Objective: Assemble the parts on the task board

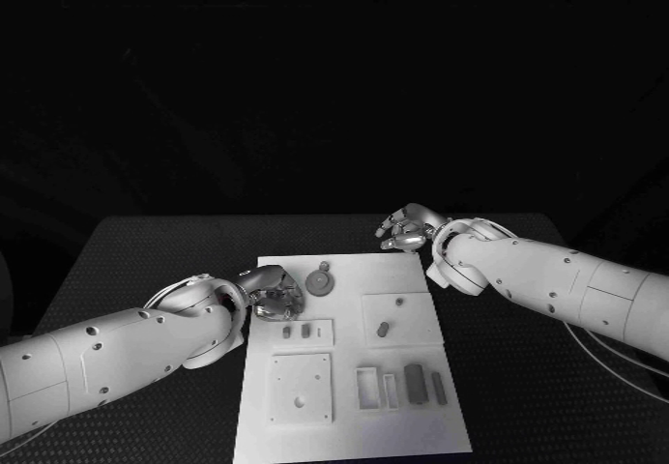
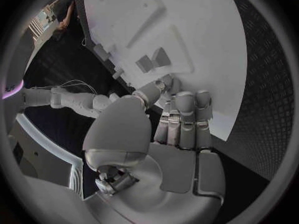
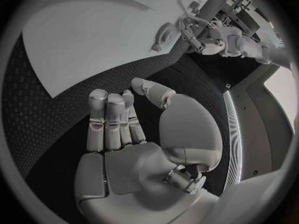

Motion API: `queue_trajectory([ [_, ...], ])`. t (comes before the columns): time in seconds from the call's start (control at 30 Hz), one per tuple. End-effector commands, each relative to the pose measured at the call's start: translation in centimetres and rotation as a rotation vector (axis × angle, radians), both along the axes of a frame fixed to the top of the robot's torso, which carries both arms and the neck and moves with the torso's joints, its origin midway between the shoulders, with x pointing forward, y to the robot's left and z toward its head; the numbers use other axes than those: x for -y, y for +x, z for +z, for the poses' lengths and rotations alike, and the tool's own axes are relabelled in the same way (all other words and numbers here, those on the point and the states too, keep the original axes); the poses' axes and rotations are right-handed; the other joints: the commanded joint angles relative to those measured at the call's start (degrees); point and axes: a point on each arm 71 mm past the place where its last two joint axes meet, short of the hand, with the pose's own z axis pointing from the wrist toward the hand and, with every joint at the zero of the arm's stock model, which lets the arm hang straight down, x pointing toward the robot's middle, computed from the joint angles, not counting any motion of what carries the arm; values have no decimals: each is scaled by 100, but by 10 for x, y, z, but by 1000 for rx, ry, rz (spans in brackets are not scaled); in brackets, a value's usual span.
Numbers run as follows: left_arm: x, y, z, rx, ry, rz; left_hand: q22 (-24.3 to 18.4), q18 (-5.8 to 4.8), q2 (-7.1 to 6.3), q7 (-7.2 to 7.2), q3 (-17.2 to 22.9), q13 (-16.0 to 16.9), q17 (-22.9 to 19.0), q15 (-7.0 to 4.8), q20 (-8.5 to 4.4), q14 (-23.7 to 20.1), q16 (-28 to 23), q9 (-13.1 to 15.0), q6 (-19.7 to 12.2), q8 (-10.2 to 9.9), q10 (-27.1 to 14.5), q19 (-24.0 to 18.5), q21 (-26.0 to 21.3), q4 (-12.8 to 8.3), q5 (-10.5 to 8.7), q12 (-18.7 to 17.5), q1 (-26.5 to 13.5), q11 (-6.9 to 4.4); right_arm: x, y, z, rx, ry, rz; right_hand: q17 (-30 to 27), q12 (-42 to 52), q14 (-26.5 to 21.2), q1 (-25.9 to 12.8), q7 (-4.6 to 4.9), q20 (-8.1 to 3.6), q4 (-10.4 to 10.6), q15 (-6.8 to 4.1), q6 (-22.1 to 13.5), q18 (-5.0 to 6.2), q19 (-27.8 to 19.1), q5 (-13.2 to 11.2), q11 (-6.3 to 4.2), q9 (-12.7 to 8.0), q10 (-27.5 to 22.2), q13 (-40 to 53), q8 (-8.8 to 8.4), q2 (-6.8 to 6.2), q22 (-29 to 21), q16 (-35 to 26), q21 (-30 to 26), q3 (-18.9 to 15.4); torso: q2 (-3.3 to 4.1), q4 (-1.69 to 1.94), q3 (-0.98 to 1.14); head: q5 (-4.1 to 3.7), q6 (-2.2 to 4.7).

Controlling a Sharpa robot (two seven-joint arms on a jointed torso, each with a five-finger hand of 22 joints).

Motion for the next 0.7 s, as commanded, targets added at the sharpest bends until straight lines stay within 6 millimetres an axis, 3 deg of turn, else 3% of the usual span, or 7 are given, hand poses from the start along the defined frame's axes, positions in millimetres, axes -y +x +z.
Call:
queue_trajectory([
  [0.03,-5,-1,-9,-34,29,19,9,100,-31,15,13,-6,-8,17,-332,-11,16,-11,-45,-15,-14,9,-32,-14,0,2,24,-10,-1,0,-1,-7,-1,12,-5,32,-40,-40,56,-45,35,-14,-13,179,2,21,-8,-6,-15,-7,21,-3,8,24,-38,-12,-1,-3,4,-4,-5],
  [0.37,-18,4,-7,-26,33,48,13,102,-50,22,18,-6,-13,20,-331,-16,14,-22,-58,-12,-32,11,-35,-13,-1,-5,43,-6,0,-1,-1,-10,-1,19,-6,32,-42,-37,56,-46,30,-14,-15,179,0,23,-8,-7,-17,-9,20,-7,9,24,-39,-10,-2,3,-3,-13,4],
  [0.53,-39,14,-3,-33,7,106,12,99,-68,47,23,-16,-20,42,-315,-24,11,-30,-29,21,-103,-2,-59,-6,-9,-23,51,17,3,-3,-1,-13,7,27,-9,30,-51,-39,57,-43,16,-12,-10,179,-13,-9,-6,-6,-30,-15,24,-19,12,21,-45,-21,-6,9,2,-4,41],
  [0.7,-63,26,7,-95,-167,213,2,81,-118,168,8,-24,-63,76,-277,-124,-67,-20,80,106,-170,-65,-123,18,-5,-21,-41,50,6,-6,-1,-11,5,31,-12,30,-58,-48,57,-38,3,-11,-9,179,-28,-49,-6,-5,-43,-20,27,-26,16,19,-51,-42,-5,4,0,10,64],
])
